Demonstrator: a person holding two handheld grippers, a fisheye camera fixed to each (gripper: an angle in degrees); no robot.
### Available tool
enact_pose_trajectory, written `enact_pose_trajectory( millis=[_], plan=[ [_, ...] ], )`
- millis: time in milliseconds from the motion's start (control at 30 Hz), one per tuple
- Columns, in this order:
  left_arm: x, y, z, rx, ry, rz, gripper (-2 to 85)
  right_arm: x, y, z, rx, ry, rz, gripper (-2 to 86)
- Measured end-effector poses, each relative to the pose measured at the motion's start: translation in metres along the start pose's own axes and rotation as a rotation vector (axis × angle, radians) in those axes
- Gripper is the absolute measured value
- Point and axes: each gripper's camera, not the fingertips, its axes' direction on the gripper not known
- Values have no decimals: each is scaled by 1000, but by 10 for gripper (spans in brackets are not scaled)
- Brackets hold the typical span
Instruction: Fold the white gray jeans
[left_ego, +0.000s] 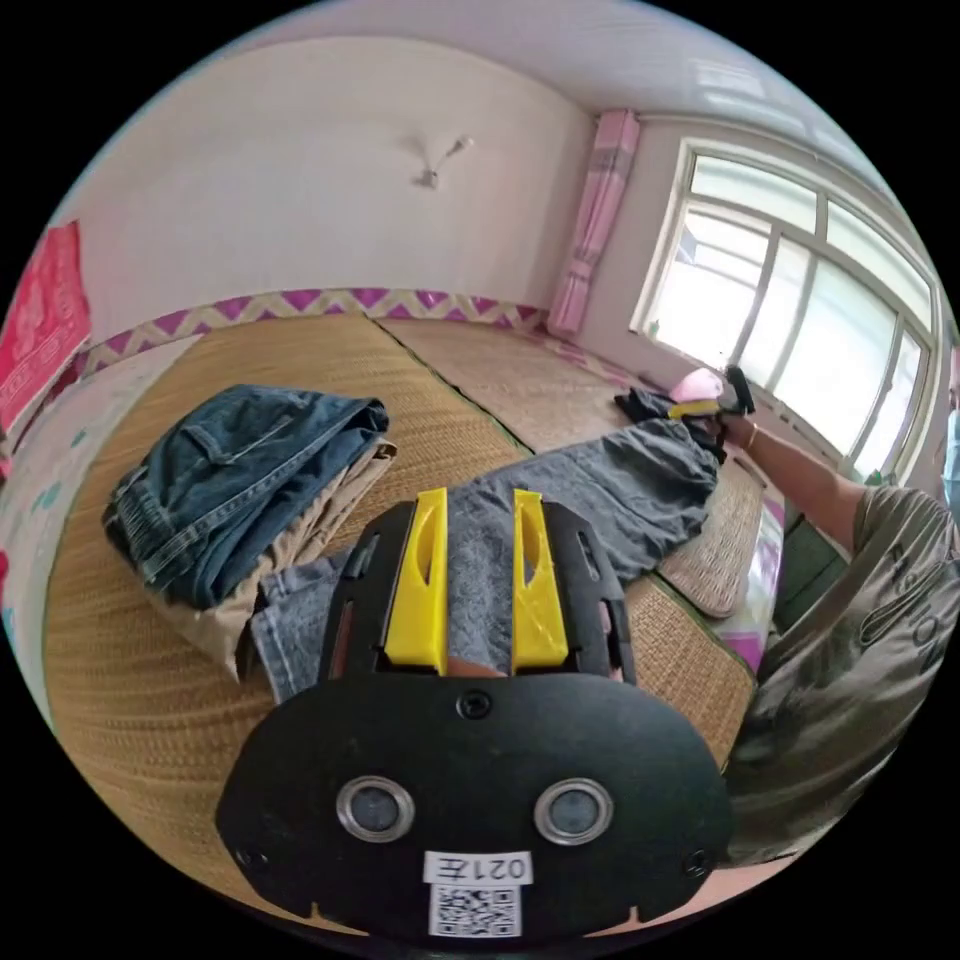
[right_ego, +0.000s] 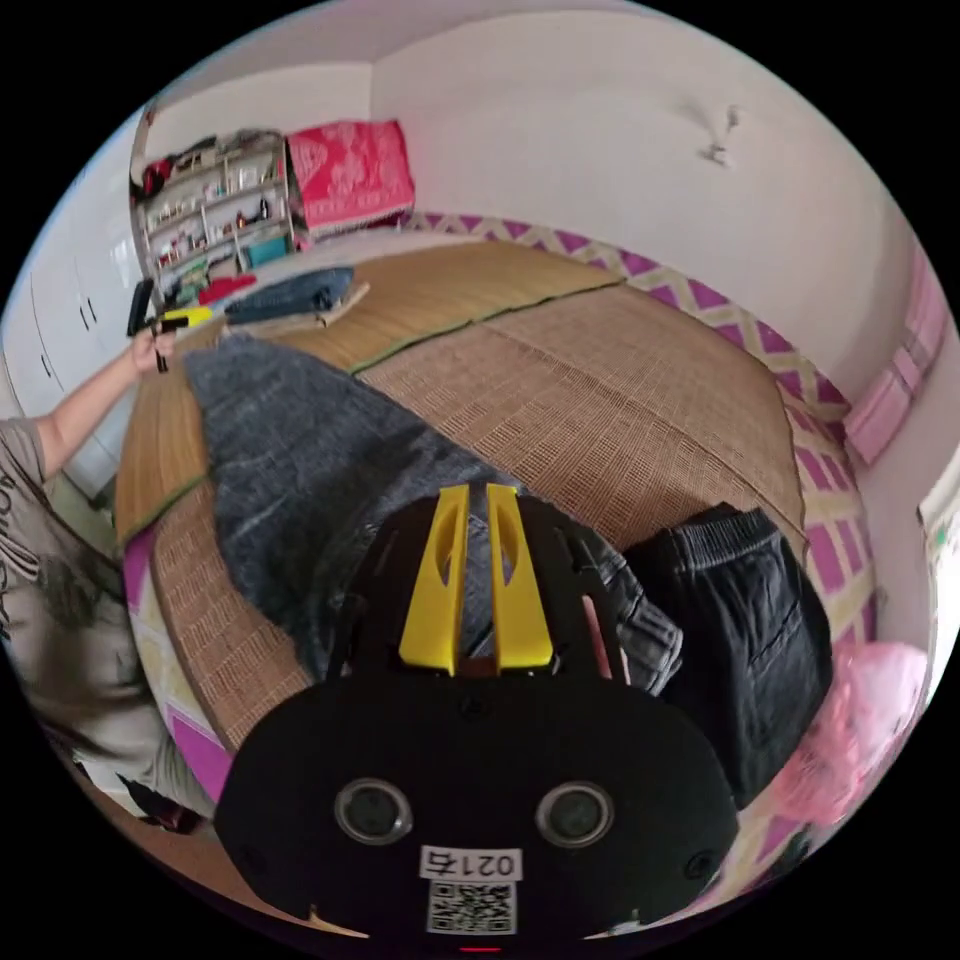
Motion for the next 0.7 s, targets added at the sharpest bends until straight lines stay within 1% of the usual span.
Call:
enact_pose_trajectory(
  millis=[33, 100, 200, 233, 300, 433, 500, 567, 600, 700],
  plan=[
    [-2, -12, 26, -54, 15, 26, 81, 6, -15, 6, -38, 7, -23, 45],
    [-5, -27, 59, -111, 41, 60, 64, 27, -63, 30, -184, 29, -105, 62],
    [-15, -52, 111, -214, 167, 74, 20, 54, -108, 53, -331, -34, -183, 85],
    [-18, -62, 127, -242, 197, 77, 5, 58, -114, 56, -344, -26, -199, 86],
    [-20, -74, 147, -269, 200, 87, 2, 77, -137, 61, -383, -29, -255, 96],
    [-28, -97, 197, -389, 207, 118, 40, 113, -157, 61, -398, -107, -283, 97],
    [-28, -104, 217, -450, 199, 135, 67, 134, -161, 58, -418, -190, -294, 61],
    [-25, -111, 238, -517, 200, 172, 84, 143, -160, 47, -417, -208, -318, 27],
    [-24, -112, 241, -525, 200, 181, 87, 148, -159, 34, -399, -201, -332, 8],
    [-15, -116, 248, -513, 191, 232, 91, 149, -150, -14, -303, -199, -389, -5]
  ],
)
